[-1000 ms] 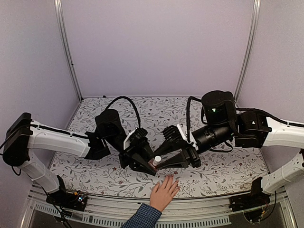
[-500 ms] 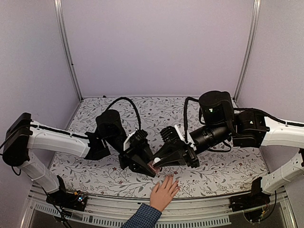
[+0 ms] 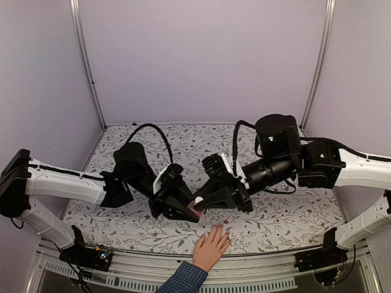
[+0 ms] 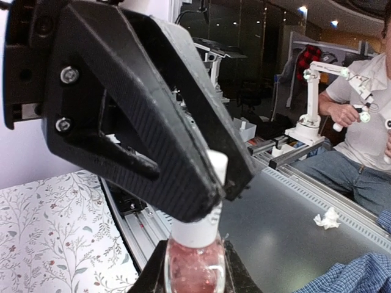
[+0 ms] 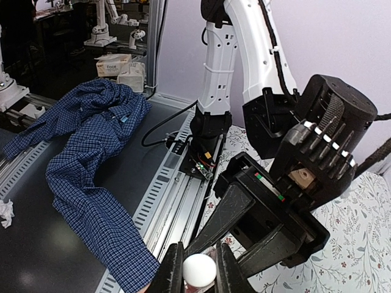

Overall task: Paint the nails
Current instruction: Screw the nail polish bottle.

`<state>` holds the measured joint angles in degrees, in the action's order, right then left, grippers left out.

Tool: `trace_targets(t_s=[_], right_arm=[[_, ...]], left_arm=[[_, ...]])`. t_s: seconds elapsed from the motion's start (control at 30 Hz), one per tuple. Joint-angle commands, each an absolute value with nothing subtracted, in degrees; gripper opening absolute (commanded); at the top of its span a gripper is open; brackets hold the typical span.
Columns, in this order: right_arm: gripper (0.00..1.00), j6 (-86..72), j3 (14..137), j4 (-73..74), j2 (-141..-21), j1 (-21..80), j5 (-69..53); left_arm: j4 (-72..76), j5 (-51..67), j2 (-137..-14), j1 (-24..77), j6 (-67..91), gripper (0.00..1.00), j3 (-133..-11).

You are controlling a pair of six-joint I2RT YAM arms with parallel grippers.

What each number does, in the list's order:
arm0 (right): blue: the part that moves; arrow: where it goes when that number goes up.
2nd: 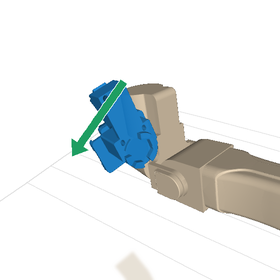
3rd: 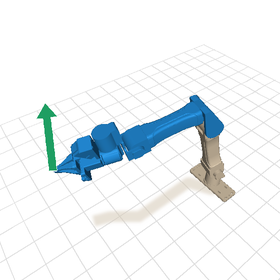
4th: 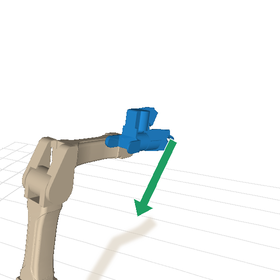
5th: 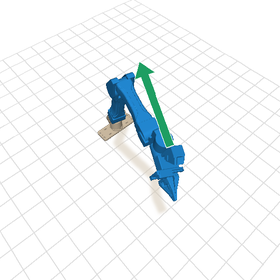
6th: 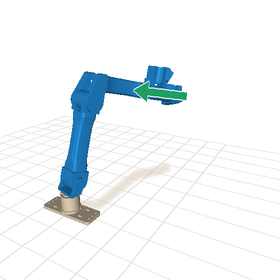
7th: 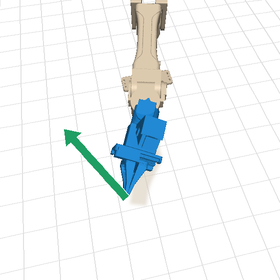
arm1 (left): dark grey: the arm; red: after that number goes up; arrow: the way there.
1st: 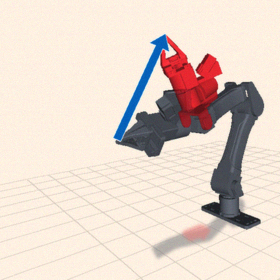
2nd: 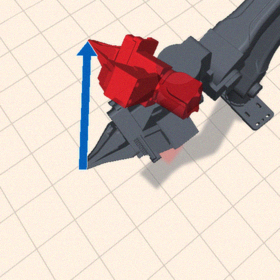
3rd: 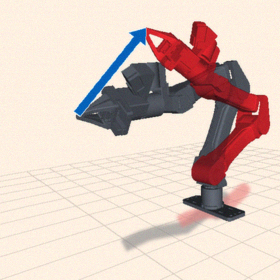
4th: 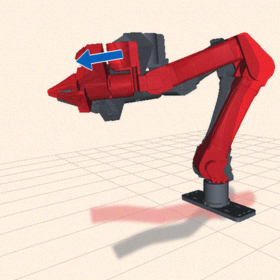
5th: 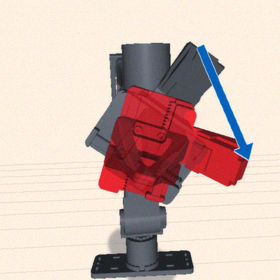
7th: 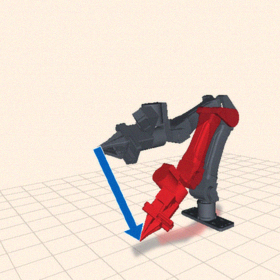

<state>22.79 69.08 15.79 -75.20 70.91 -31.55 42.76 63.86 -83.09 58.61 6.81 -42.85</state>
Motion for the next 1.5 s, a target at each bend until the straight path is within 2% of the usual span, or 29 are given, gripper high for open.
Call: trace_targets(t_s=[0.0, 0.6, 1.33, 1.47], right_arm=[[0.06, 19.87, 69.23, 17.98, -78.6, 71.56, -26.45], [0.0, 11.33, 68.14, 13.71, -79.7, 69.11, -15.81], [0.0, -4.18, 66.12, 7.33, -81.88, 68.65, 2.87], [0.01, -5.59, 66.46, 7.41, -82.78, 68.64, 3.58]], left_arm=[[49.2, 50.97, -79.56, 57.33, 6.03, 0.0, -42.66], [56.88, 28.21, -75.29, 57.33, 3.66, 0.0, -36.92], [60.03, 1.34, -77.91, 59.96, 0.09, 0.0, -36.39], [59.16, 0.17, -79.37, 60.14, 0.09, 0.0, -37.31]])
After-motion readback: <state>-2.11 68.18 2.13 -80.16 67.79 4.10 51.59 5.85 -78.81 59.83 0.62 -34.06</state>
